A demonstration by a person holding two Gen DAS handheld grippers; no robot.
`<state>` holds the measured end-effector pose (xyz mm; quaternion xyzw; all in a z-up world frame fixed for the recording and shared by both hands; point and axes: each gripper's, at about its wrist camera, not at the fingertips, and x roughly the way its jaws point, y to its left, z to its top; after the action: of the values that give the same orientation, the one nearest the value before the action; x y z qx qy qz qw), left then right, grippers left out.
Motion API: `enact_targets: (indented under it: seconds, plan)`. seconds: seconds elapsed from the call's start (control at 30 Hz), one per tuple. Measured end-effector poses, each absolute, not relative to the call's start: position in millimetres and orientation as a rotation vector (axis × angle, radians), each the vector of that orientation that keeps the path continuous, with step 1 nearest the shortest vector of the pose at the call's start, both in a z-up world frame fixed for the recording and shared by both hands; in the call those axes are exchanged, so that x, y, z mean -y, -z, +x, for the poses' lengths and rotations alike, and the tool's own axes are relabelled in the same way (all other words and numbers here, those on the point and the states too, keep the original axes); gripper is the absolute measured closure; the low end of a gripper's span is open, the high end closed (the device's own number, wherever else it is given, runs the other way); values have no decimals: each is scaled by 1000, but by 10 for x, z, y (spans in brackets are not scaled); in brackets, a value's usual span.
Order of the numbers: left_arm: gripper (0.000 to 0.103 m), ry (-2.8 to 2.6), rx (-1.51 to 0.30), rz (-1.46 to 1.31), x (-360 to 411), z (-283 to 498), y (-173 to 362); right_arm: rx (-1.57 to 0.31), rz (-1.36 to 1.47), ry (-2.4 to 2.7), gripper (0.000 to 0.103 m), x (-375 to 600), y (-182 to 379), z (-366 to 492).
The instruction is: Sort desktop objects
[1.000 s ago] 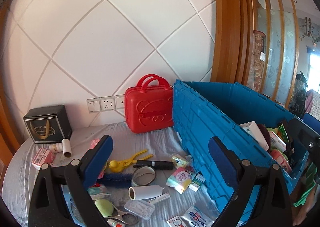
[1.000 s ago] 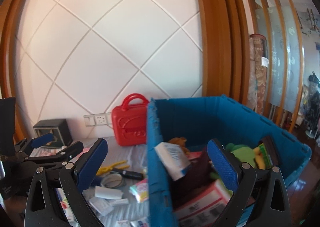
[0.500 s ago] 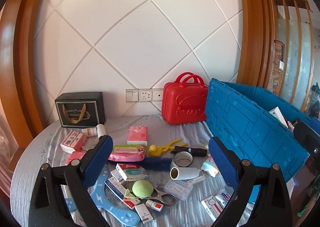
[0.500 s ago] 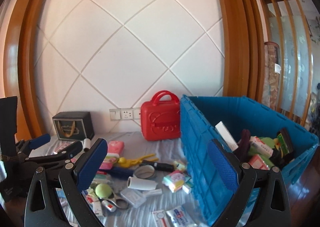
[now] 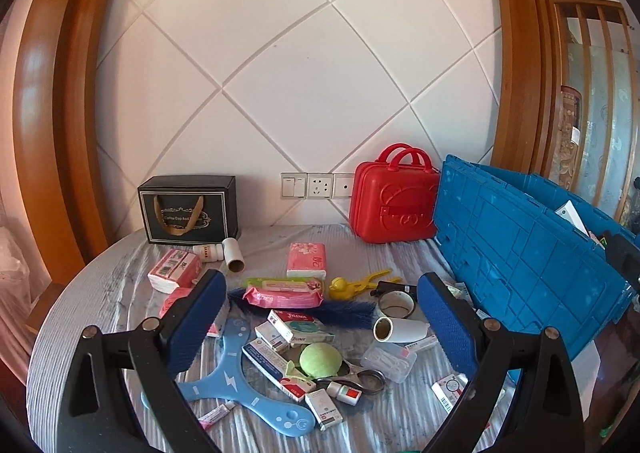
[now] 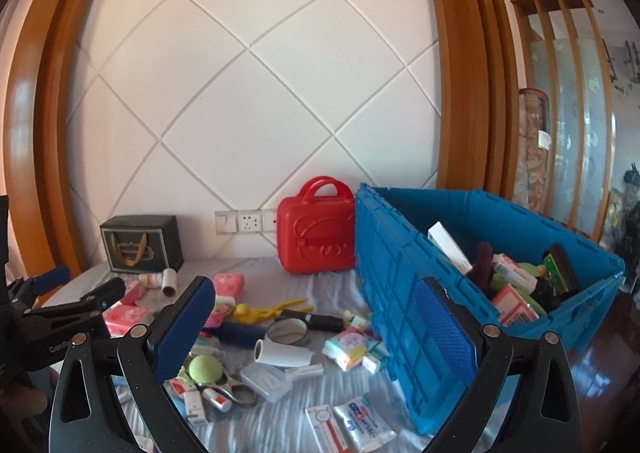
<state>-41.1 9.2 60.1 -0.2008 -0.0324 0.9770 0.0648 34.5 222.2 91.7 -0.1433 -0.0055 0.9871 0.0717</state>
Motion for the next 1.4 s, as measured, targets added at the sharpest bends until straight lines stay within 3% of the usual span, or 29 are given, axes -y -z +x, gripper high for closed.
enact_targets:
  seconds: [0.53, 0.83, 1.4]
  plan:
    - [5, -3013, 92, -623, 308, -103, -543, 30, -398, -2949, 2, -2033, -961, 466]
    - [5, -3058, 247, -664, 412, 202, -524, 60, -463, -3000, 2, -1966, -931, 608]
    - [5, -2995, 145, -616, 358, 329, -594, 33, -415, -2934, 2, -1813, -995, 797]
